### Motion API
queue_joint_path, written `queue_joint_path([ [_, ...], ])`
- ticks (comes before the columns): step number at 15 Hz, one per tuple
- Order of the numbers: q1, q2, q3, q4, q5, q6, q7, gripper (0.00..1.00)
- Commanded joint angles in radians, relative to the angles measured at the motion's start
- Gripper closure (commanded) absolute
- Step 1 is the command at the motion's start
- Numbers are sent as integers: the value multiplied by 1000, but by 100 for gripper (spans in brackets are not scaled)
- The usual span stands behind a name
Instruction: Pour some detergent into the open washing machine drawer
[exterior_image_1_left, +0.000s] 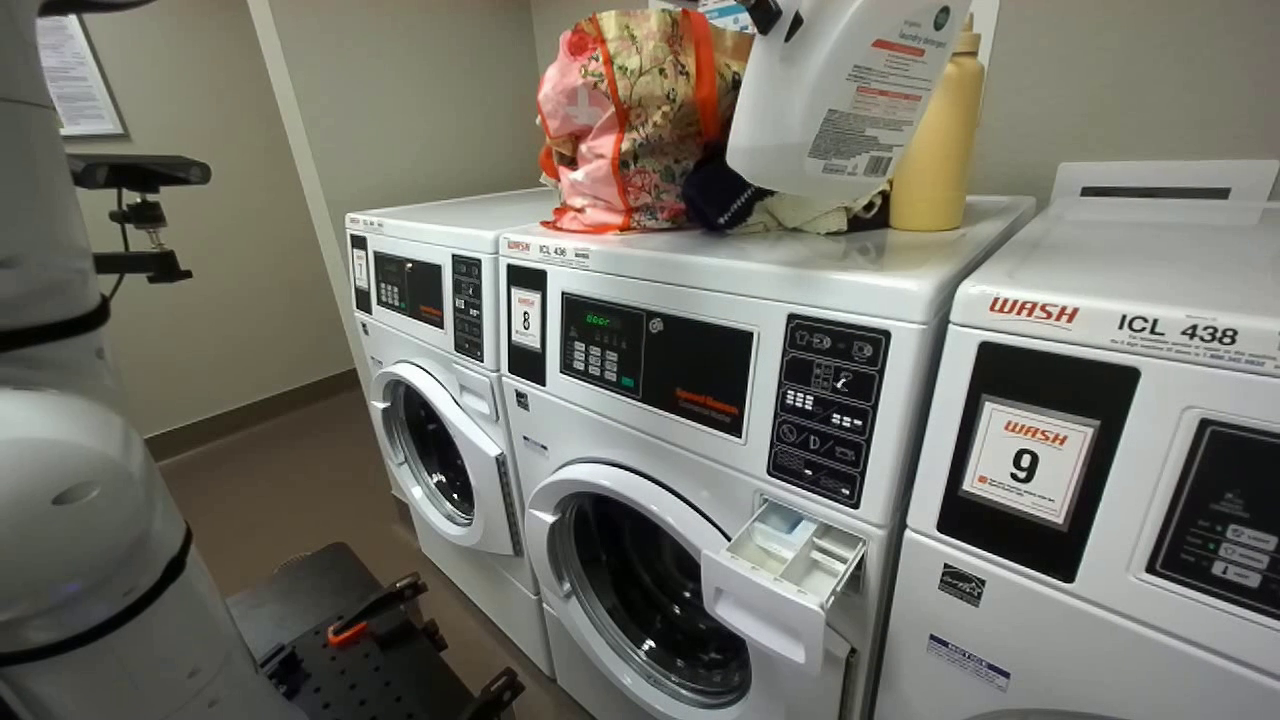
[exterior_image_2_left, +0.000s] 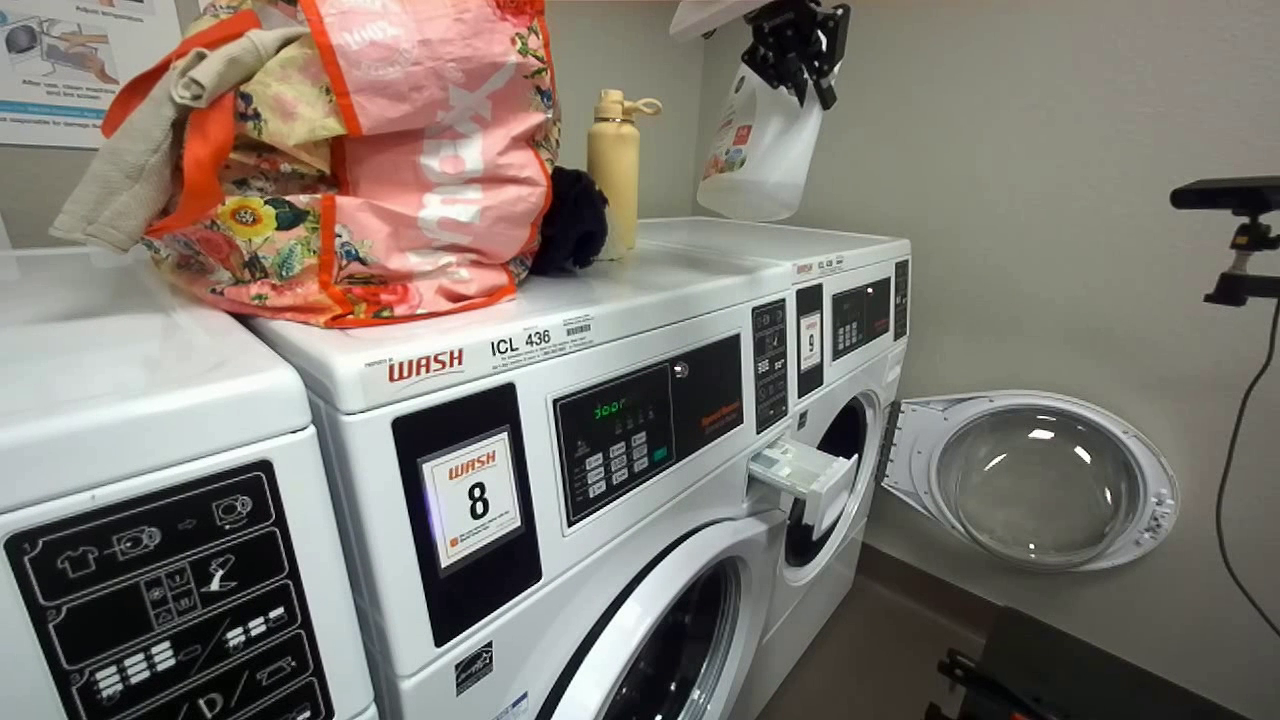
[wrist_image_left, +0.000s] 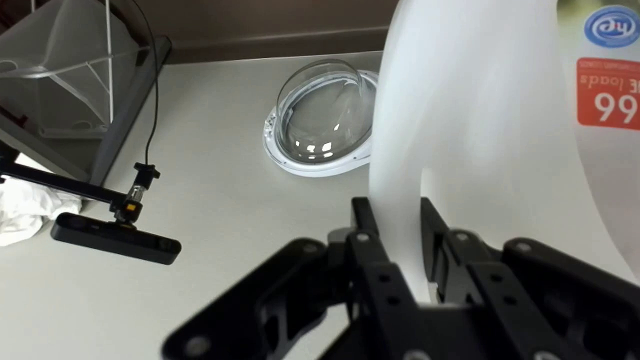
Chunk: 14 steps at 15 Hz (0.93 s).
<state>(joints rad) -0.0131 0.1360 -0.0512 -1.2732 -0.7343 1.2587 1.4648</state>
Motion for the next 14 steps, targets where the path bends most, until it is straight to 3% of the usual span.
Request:
queue_joint_path([
  [1, 35, 17, 15, 23, -86, 20, 62, 94],
  [14, 120, 121, 22, -23, -274, 8, 154, 94],
])
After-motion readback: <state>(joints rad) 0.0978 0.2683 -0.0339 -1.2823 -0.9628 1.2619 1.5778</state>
